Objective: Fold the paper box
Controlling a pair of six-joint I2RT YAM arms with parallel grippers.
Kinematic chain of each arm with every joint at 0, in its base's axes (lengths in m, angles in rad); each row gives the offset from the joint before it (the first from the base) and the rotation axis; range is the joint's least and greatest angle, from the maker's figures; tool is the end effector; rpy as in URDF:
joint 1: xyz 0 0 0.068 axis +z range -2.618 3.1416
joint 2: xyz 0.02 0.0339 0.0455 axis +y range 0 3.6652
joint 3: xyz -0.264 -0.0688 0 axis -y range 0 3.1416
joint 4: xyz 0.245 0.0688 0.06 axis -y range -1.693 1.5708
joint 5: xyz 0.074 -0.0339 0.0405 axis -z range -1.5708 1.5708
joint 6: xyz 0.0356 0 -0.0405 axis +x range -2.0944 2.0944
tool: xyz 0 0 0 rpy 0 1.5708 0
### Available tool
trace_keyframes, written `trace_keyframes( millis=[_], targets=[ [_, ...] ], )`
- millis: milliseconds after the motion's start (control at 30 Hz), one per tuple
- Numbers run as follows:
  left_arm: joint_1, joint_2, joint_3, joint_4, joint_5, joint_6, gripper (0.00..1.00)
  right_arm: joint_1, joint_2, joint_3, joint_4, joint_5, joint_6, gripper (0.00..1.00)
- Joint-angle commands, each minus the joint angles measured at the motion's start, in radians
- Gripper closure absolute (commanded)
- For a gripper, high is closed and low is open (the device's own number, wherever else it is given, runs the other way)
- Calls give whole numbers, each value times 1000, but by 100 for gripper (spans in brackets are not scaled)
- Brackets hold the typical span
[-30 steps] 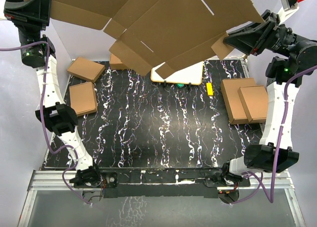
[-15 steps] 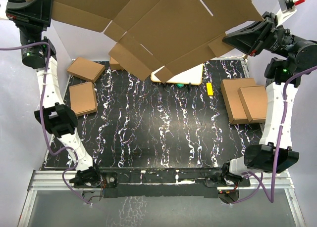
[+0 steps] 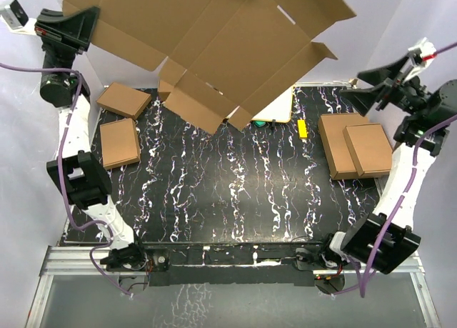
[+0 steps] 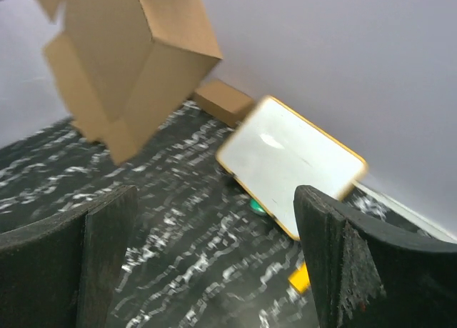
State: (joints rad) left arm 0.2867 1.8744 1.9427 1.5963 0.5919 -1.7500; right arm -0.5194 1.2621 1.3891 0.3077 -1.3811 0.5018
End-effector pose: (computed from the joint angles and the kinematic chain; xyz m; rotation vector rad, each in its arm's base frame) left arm 0.3217 0.0741 0.5451 0.4223 0.4961 -1.3885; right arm 0.2330 -0.0930 0.4896 -0.6031 1.4165 0.7646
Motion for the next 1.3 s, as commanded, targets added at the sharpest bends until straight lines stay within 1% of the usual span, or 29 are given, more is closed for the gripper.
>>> trace_keyframes(
  millis=[0,100,133,200,267,300,333,400,500,600,700,833,1033,1133,1200,1267],
  targets=[
    [-9,-167,-137,88,95,108,100,-119,-38,-63,-180,-4,-354,1],
    [-20,-279,-293,11,186,183,100,-129,-47,-79,-379,15,-544,1],
    [-21,-321,-358,-18,217,205,100,-128,-54,-90,-414,19,-575,1],
    [-21,-421,-501,-86,280,241,100,-126,-67,-127,-438,19,-594,1],
    [-23,-482,-606,-107,324,245,100,-119,-77,-168,-451,21,-614,1],
    [-23,-514,-696,-111,359,241,100,-111,-80,-189,-463,25,-624,1],
    [-22,-563,-768,-118,384,239,100,-95,-84,-207,-479,37,-643,1],
    [-22,-616,-891,-142,417,241,100,-42,-87,-230,-574,90,-716,1],
    [-23,-657,-995,-162,449,246,100,85,-90,-264,-671,207,-825,1],
    [-24,-685,-1008,-179,448,236,100,171,-99,-316,-661,263,-824,1],
    [-28,-717,-970,-222,430,232,100,218,-109,-366,-606,280,-782,1],
    [-62,-732,-917,-199,343,170,100,238,-119,-401,-540,288,-728,1],
    [-96,-740,-810,-271,271,146,100,239,-132,-422,-495,306,-691,1],
    [-108,-743,-800,-365,315,220,100,239,-145,-447,-458,311,-668,1],
    [-111,-746,-836,-456,353,290,100,239,-152,-474,-420,317,-647,1],
    [-111,-748,-893,-510,392,351,100,239,-157,-491,-407,311,-649,1]
  ],
)
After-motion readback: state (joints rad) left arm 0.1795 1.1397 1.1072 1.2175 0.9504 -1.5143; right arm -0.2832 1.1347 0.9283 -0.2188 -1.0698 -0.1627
